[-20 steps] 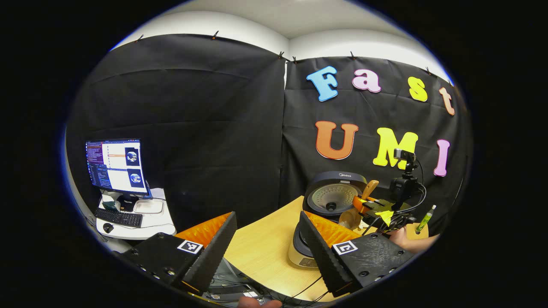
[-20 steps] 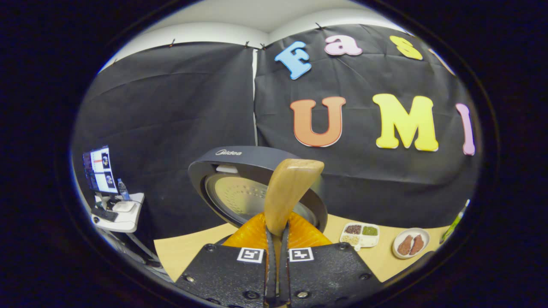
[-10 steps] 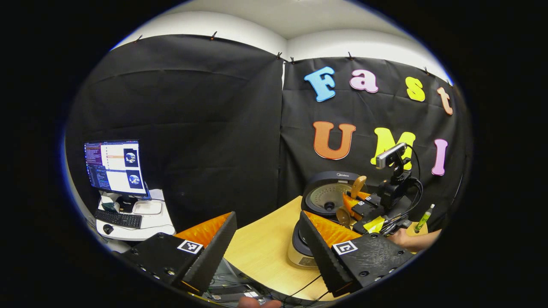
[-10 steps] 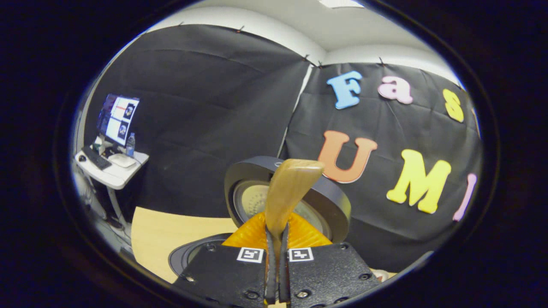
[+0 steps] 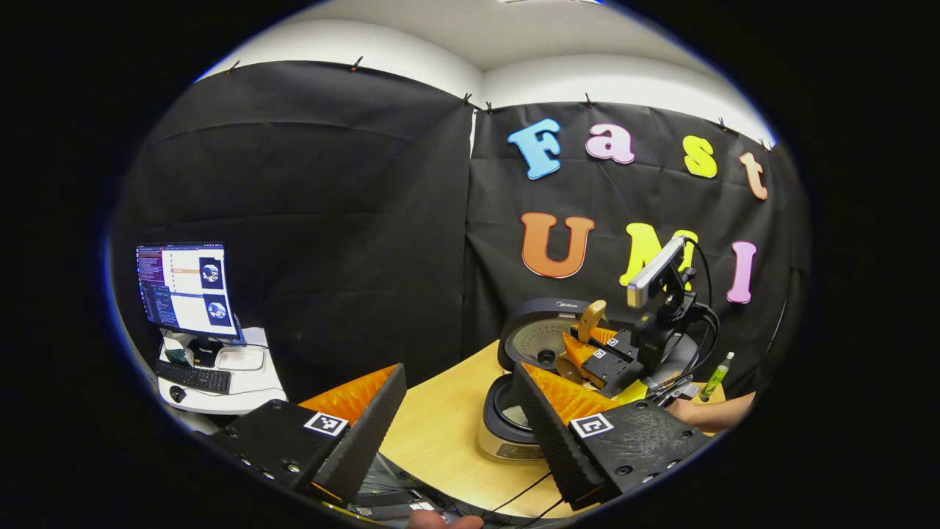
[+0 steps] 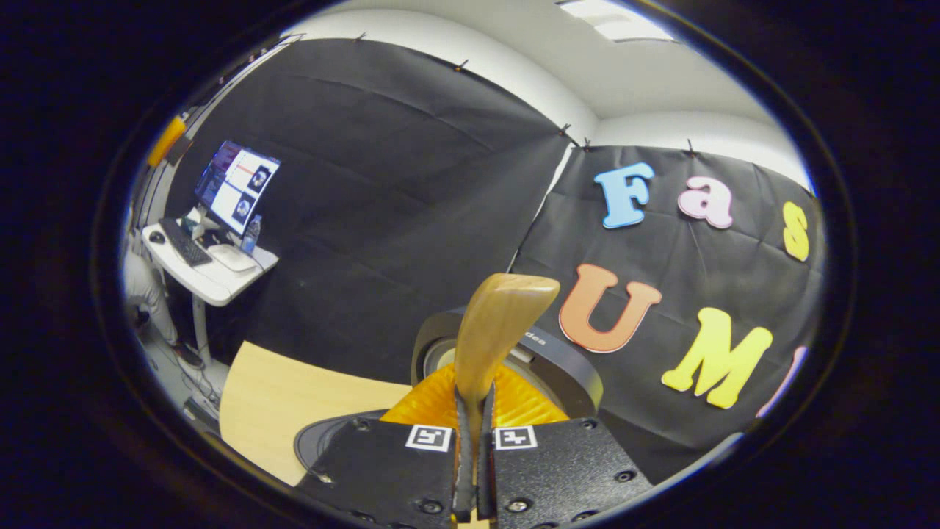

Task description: Close the left gripper, press the button to open the rice cooker; take a wooden spoon from the chopstick holder with the right hand, scoop a spoonful of rice and pour it into the rice cooker, then put the wooden spoon back into the chopstick holder.

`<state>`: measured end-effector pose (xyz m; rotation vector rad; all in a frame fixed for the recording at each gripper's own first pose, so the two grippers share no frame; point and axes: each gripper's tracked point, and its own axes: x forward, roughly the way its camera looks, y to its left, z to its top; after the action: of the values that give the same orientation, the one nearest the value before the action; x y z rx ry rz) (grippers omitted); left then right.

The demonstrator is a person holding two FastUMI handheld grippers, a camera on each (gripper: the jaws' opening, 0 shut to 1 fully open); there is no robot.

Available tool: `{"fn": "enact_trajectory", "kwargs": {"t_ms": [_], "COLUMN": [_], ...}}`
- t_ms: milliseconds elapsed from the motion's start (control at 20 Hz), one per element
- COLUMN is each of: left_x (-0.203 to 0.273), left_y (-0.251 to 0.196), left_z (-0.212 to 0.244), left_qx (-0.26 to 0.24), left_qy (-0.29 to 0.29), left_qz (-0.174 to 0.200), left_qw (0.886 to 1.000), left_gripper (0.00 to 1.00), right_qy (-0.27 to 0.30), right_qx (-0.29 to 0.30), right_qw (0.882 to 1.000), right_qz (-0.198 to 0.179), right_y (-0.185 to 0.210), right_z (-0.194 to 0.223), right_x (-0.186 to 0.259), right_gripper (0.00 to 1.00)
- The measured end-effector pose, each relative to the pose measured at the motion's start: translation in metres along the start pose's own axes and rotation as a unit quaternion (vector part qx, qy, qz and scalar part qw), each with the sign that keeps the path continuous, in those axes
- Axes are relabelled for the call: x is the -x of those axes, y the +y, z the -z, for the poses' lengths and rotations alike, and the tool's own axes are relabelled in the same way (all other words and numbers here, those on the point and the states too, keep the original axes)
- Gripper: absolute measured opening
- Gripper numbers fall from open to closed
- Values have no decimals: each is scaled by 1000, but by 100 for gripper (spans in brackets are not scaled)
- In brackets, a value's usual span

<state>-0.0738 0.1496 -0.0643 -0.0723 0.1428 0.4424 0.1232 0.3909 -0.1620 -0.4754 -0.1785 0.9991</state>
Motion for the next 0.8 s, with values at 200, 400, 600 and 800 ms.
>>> {"fn": "enact_trajectory", "kwargs": {"t_ms": [200, 400, 600, 800], "left_x": [0, -6, -13, -26], "left_y": [-14, -42, -70, -99], "left_z": [-9, -17, -17, -17], "left_qx": [-4, -8, -24, -34], "left_qy": [-6, -12, -11, -10], "left_qz": [14, 52, 96, 137], "left_qw": [1000, 999, 995, 990], "left_gripper": [95, 95, 95, 94], "right_qy": [9, 25, 23, 22], "right_qx": [-126, -261, -329, -357], "right_qw": [992, 963, 935, 909], "right_qz": [18, 57, 127, 216], "right_y": [-24, -70, -135, -202], "right_z": [-12, -13, -6, 14], "right_x": [17, 53, 110, 186], "right_gripper": [7, 8, 8, 8]}}
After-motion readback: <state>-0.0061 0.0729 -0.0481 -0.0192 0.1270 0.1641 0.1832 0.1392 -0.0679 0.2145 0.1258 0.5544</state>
